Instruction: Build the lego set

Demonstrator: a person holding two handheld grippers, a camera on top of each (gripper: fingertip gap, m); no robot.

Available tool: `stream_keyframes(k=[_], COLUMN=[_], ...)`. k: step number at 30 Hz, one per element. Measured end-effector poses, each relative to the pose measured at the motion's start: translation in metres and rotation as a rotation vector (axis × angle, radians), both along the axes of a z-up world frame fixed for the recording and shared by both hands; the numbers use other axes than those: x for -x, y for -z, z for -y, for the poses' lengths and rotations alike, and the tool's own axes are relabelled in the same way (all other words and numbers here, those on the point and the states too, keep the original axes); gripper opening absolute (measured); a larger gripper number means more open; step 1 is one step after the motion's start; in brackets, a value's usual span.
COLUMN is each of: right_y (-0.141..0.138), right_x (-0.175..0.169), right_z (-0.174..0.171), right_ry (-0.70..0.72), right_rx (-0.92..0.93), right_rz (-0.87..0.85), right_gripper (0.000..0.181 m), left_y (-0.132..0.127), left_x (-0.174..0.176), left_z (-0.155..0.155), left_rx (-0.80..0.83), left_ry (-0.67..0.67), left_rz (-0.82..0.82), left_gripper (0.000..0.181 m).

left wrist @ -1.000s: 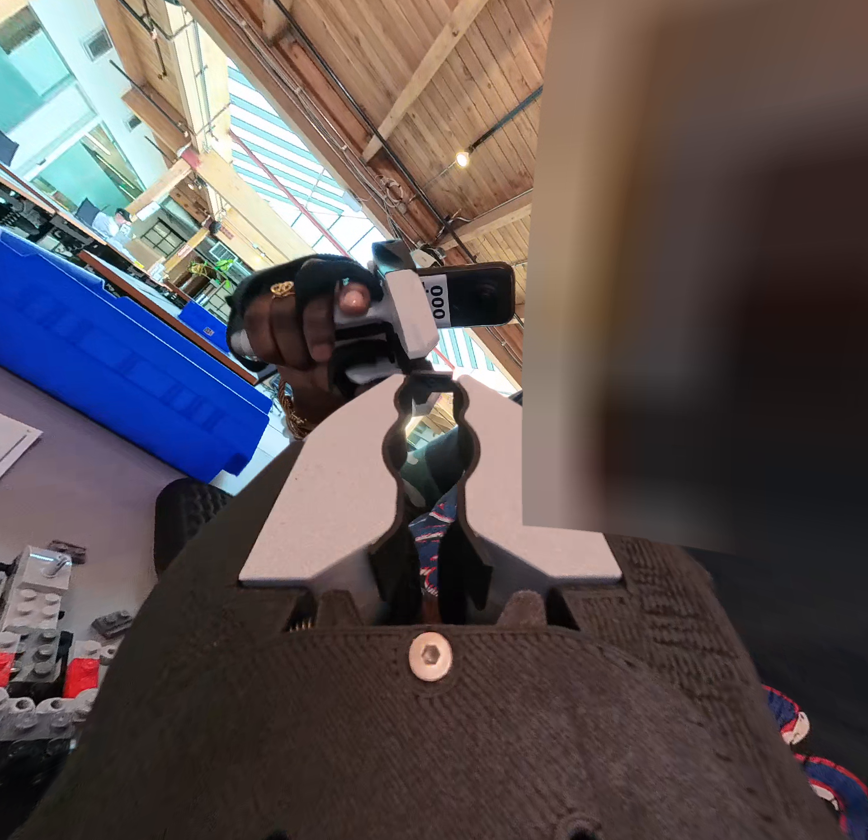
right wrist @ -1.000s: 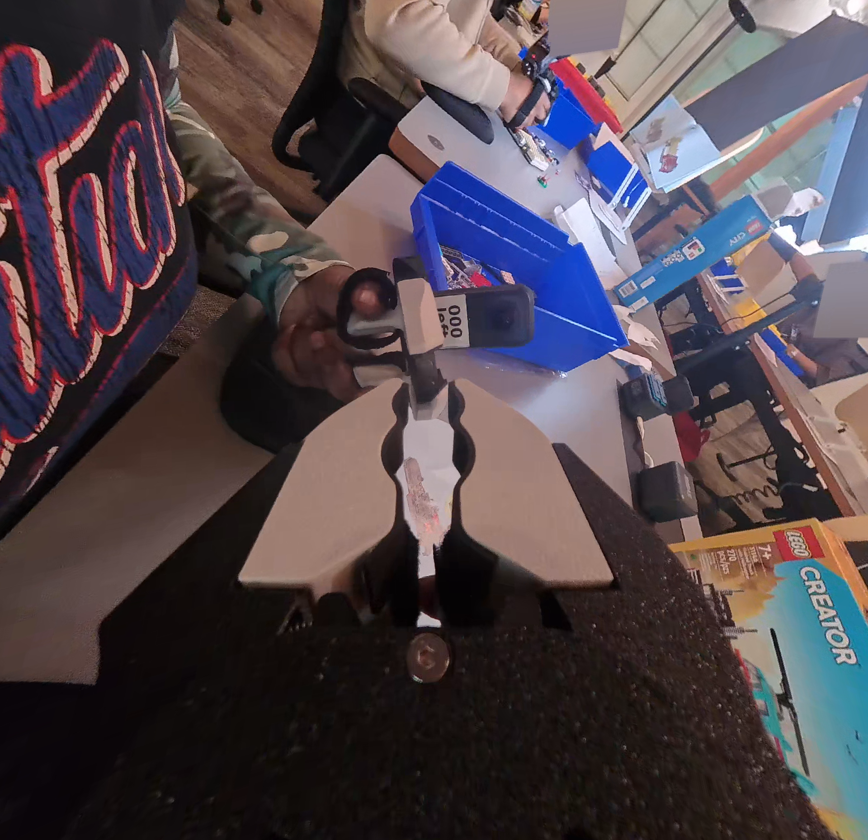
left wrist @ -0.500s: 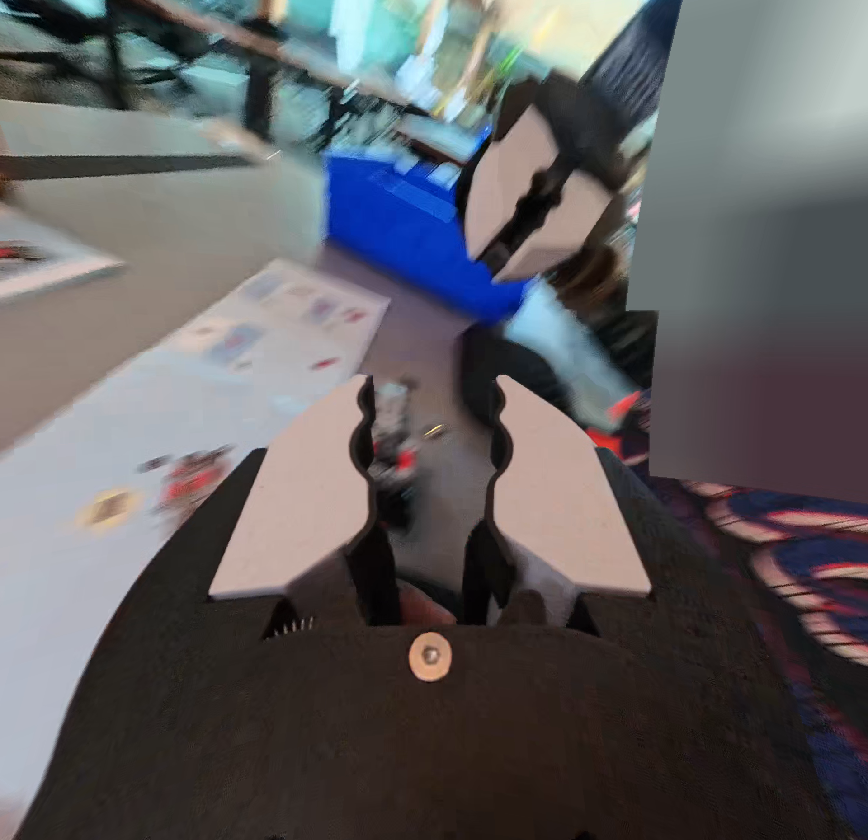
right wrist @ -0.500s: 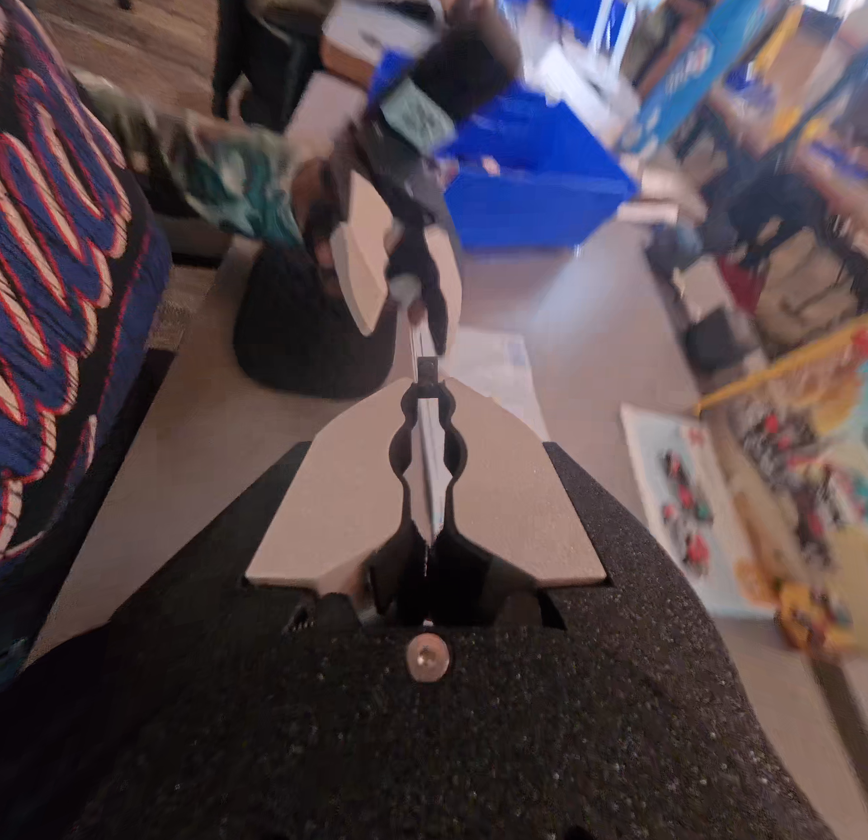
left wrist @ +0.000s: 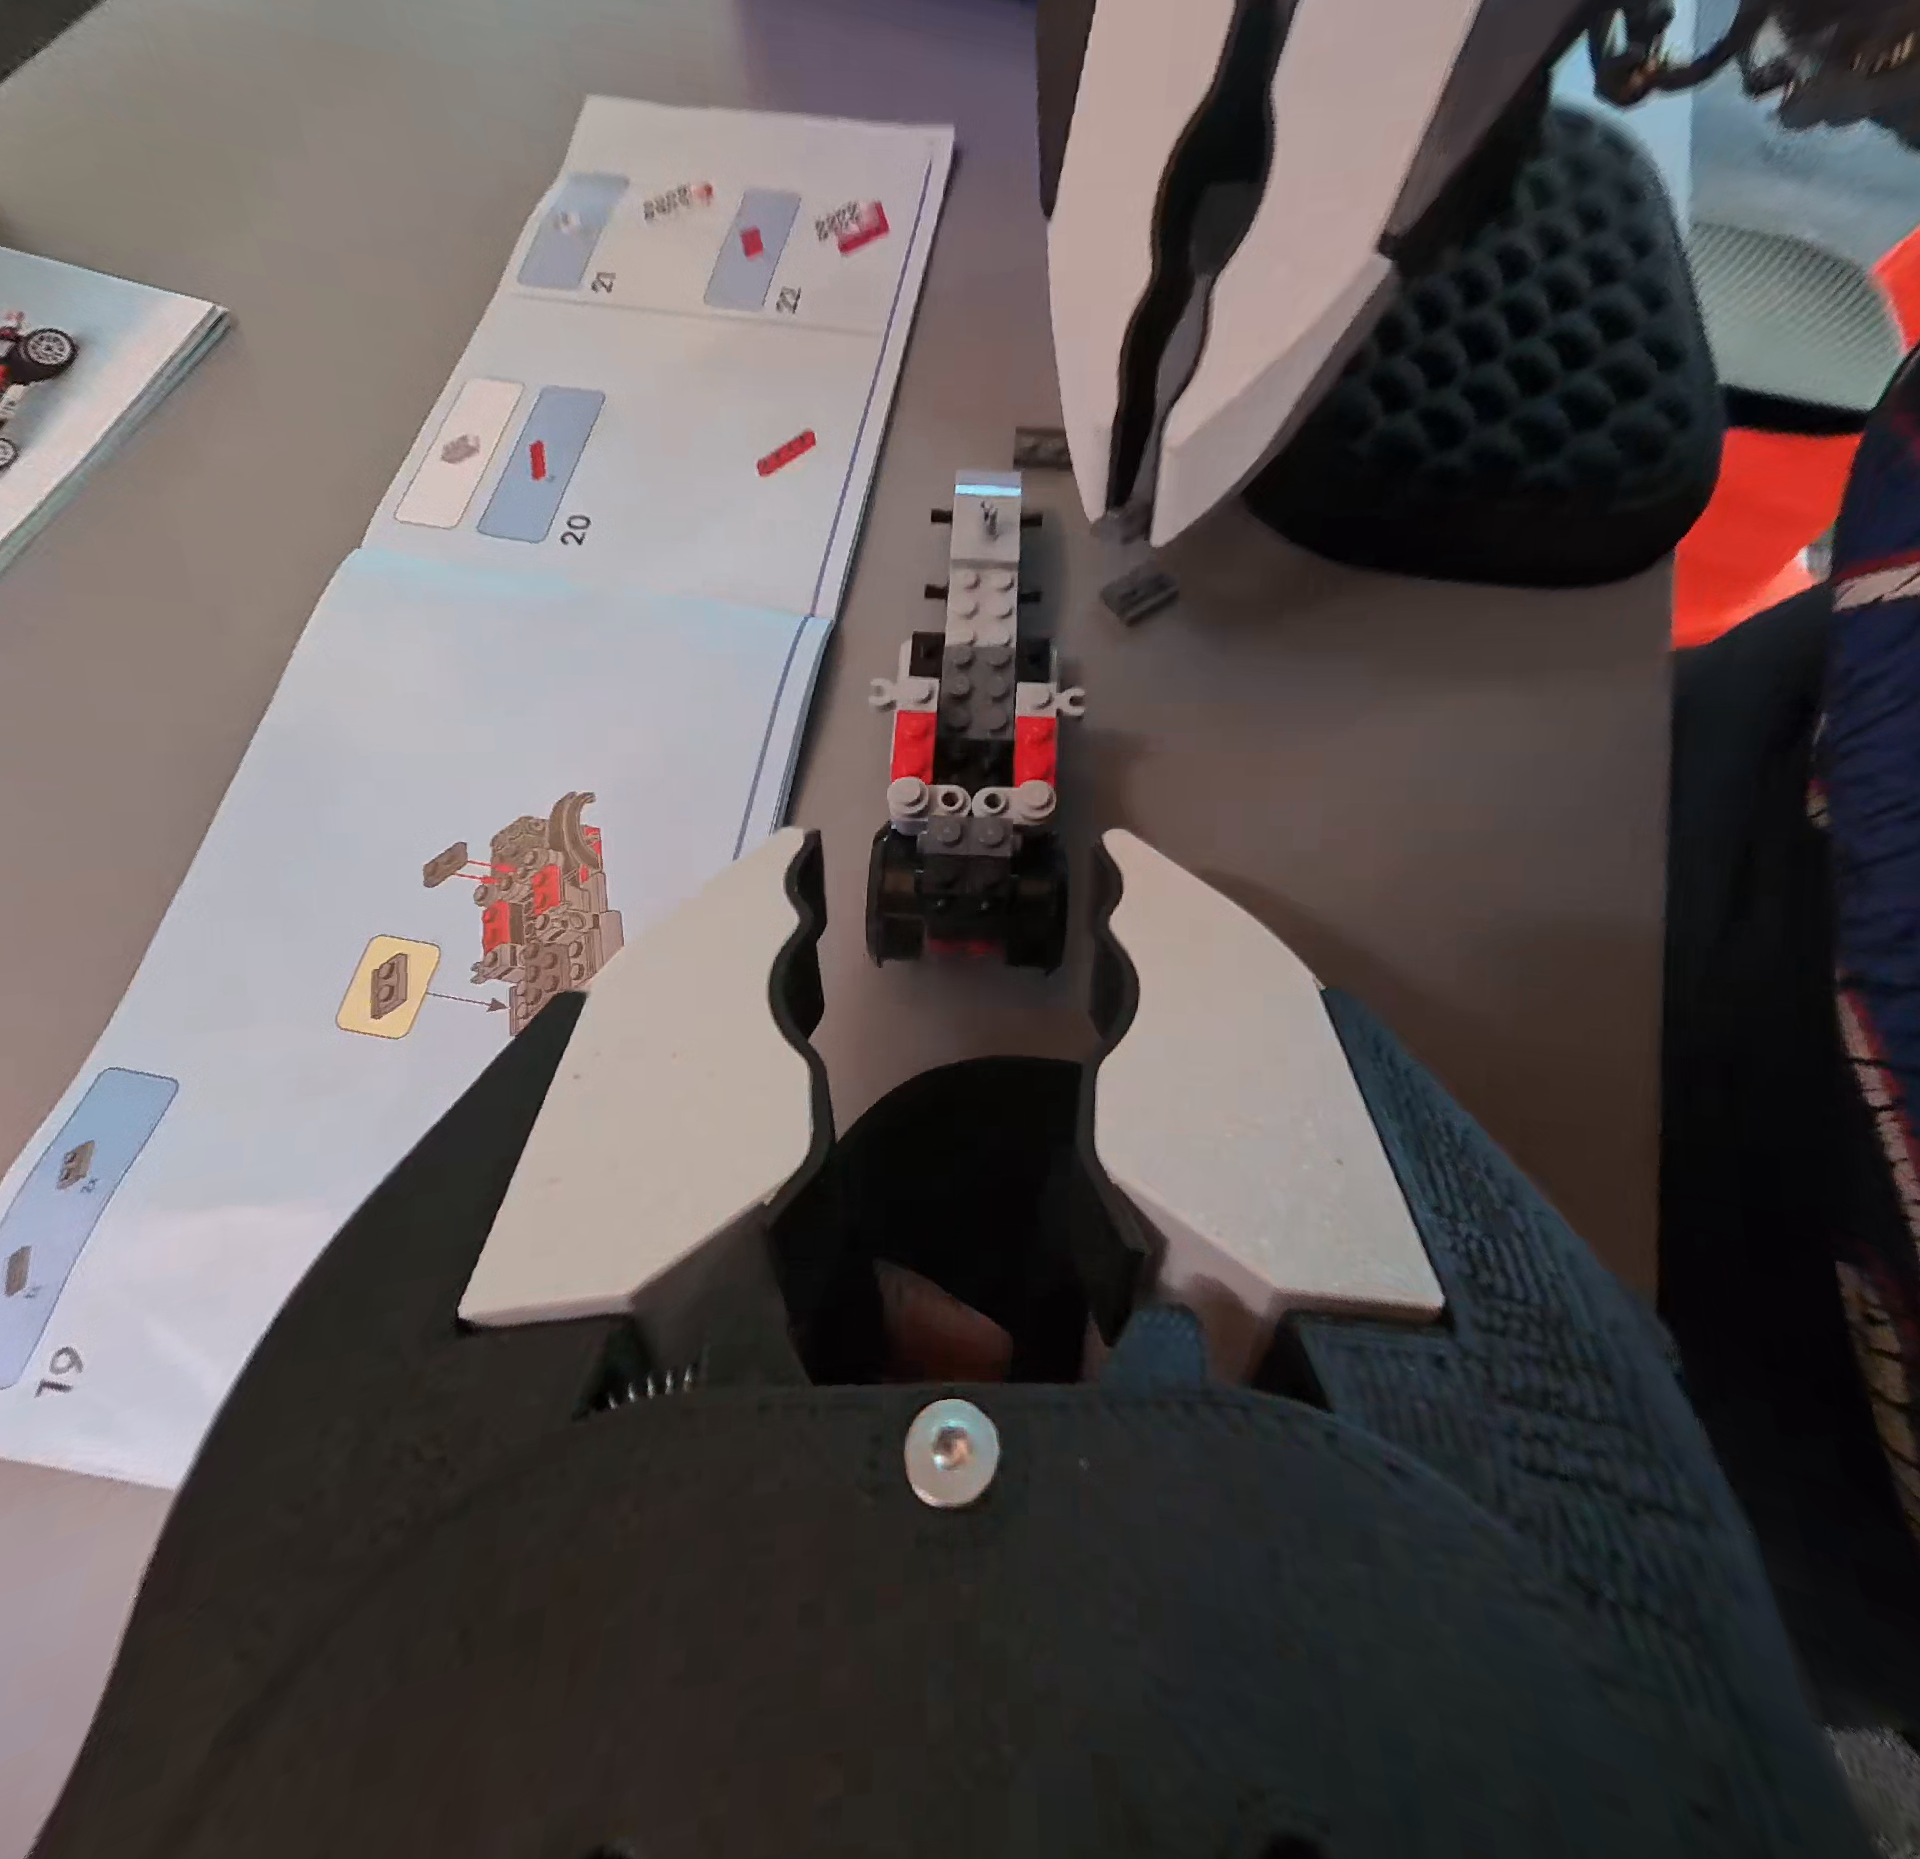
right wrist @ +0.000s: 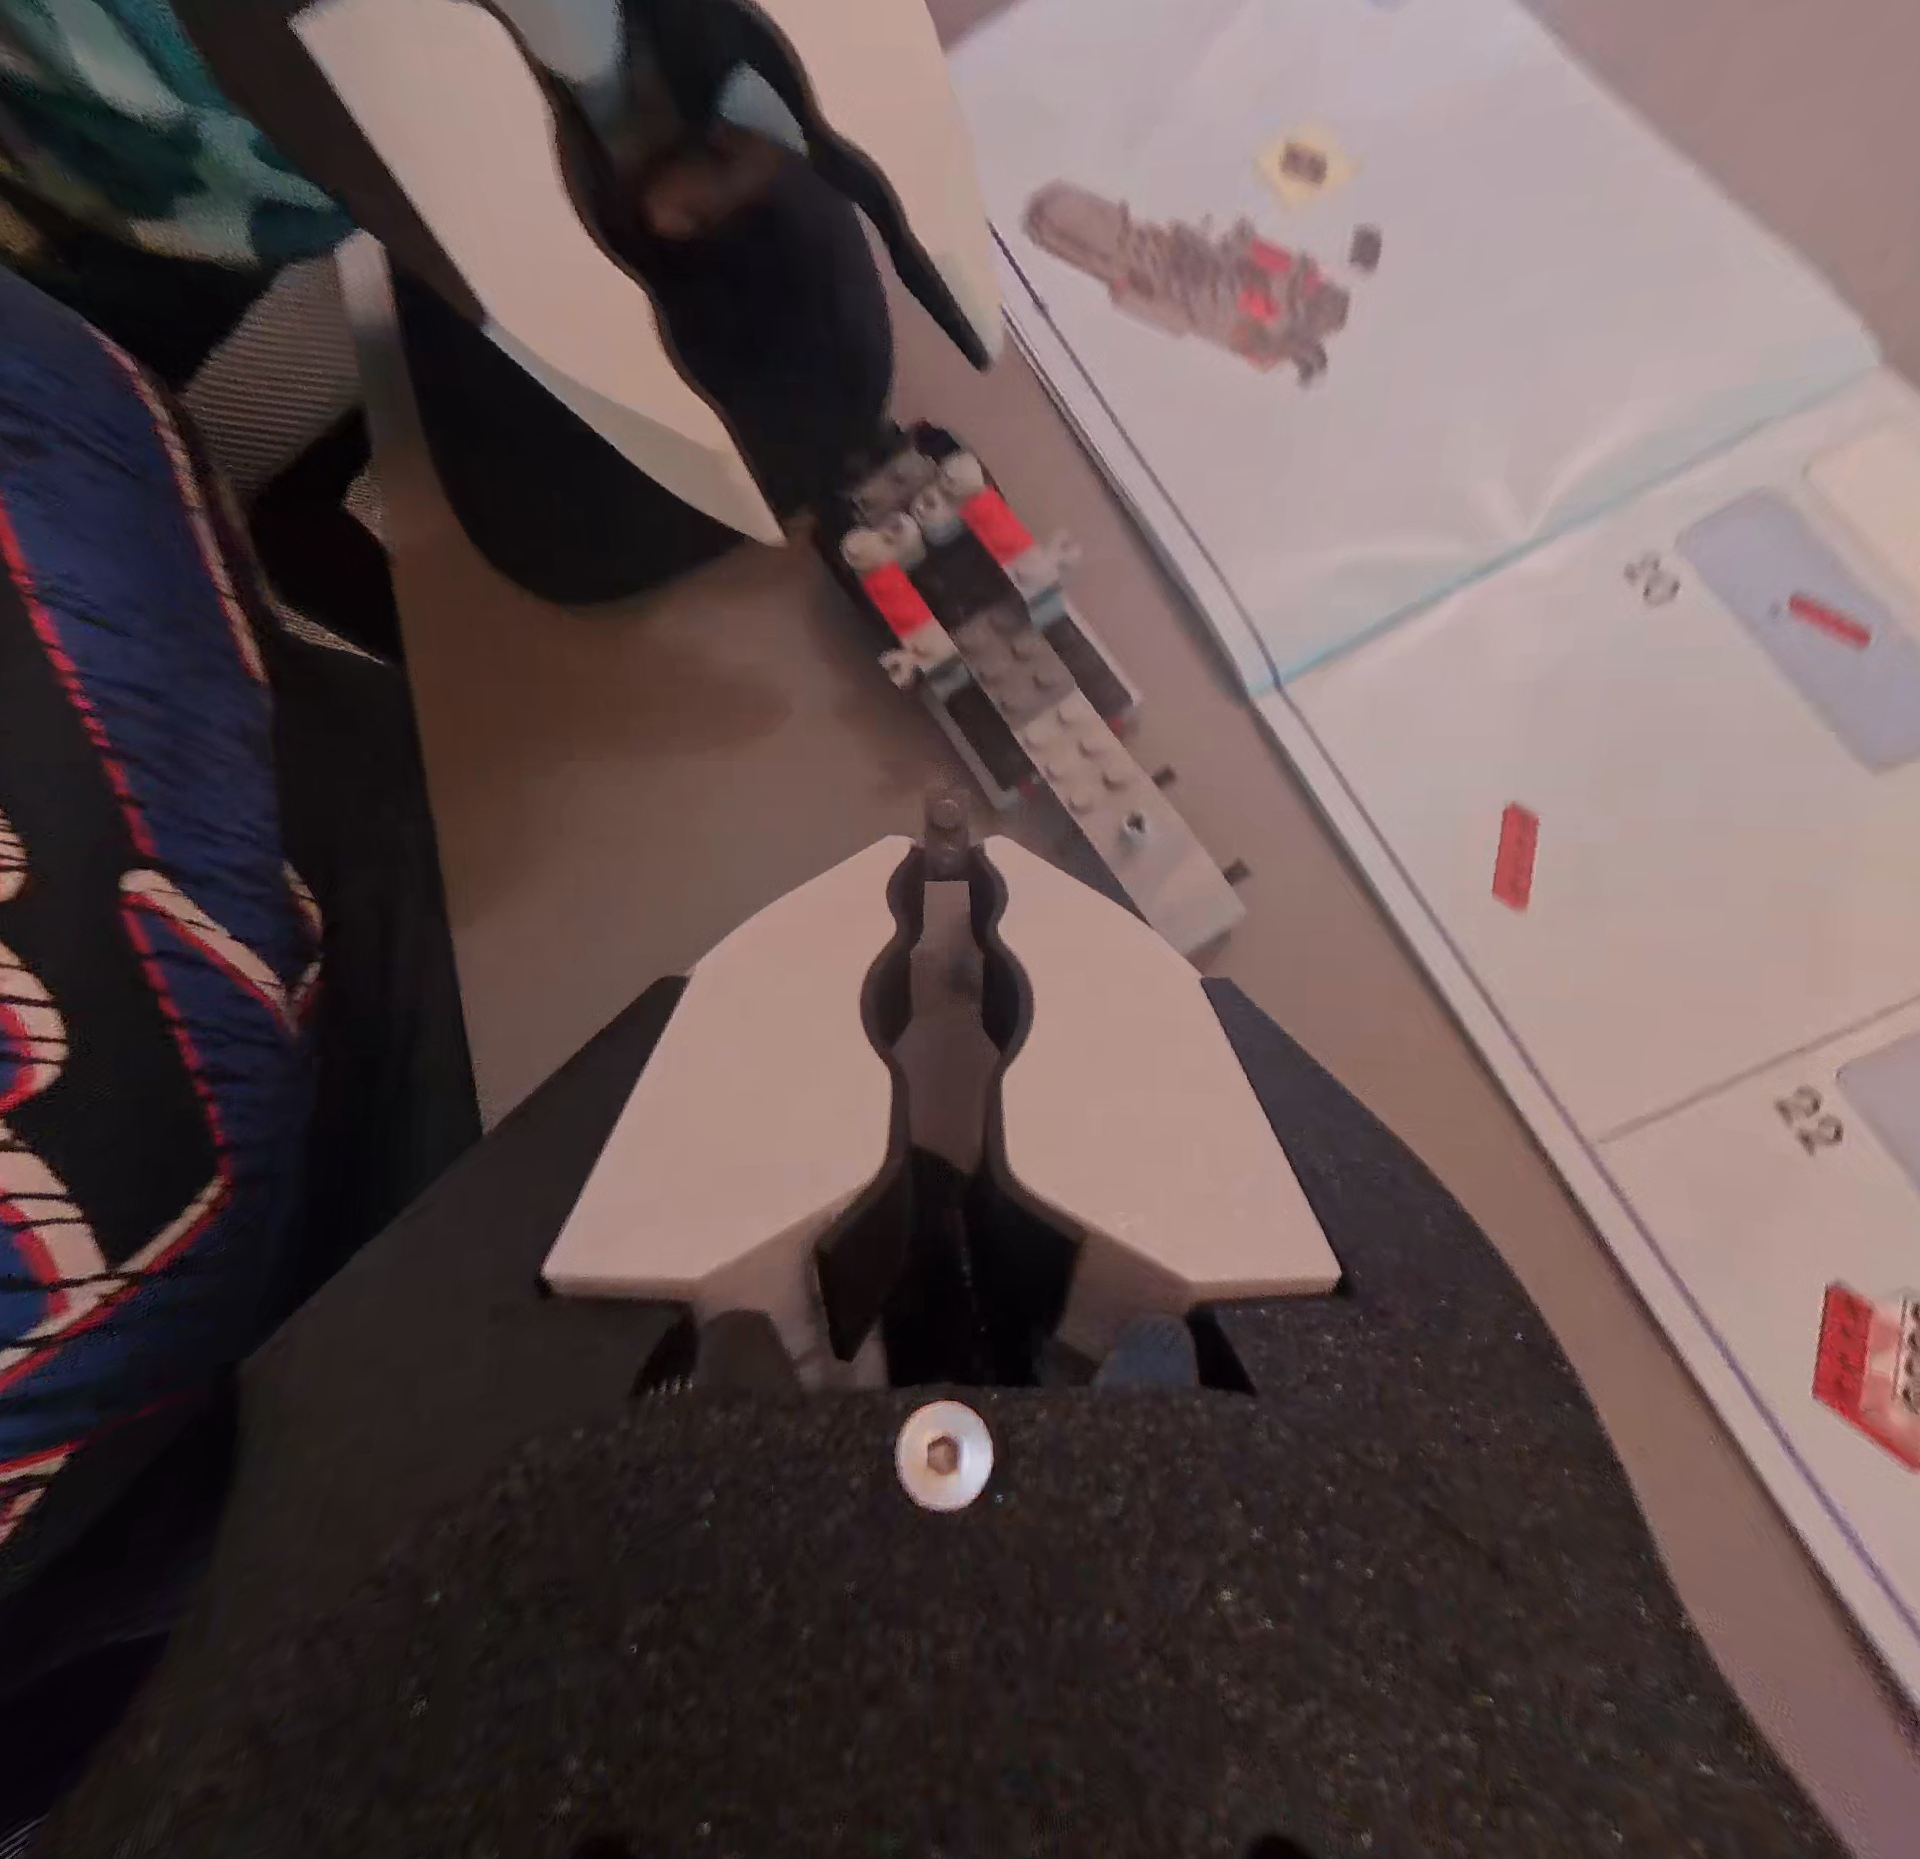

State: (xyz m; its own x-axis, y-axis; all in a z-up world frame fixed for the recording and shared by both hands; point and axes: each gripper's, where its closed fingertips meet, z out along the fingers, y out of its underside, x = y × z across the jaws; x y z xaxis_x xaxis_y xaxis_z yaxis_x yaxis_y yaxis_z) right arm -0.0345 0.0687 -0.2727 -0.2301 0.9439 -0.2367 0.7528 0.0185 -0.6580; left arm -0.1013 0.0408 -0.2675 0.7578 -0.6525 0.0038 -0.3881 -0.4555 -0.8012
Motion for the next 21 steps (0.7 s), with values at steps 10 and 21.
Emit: stream_keyframes(k=[10, 21], right_y=[0.015, 0.016], right_x=[-0.012, -0.018], right_z=[-0.023, -0.031], right_ry=[0.097, 0.13], right_rx=[0.003, 0.051], right_rz=[0.054, 0.061], right_gripper=[0.008, 0.008], left_y=[0.003, -0.004], left_x=[-0.013, -0.012], left_z=[0.004, -0.001], left_rx=[0.032, 0.044], left_ry=[0.08, 0.079], left_rz=[0.002, 0.061], left_gripper=[0.043, 0.044])
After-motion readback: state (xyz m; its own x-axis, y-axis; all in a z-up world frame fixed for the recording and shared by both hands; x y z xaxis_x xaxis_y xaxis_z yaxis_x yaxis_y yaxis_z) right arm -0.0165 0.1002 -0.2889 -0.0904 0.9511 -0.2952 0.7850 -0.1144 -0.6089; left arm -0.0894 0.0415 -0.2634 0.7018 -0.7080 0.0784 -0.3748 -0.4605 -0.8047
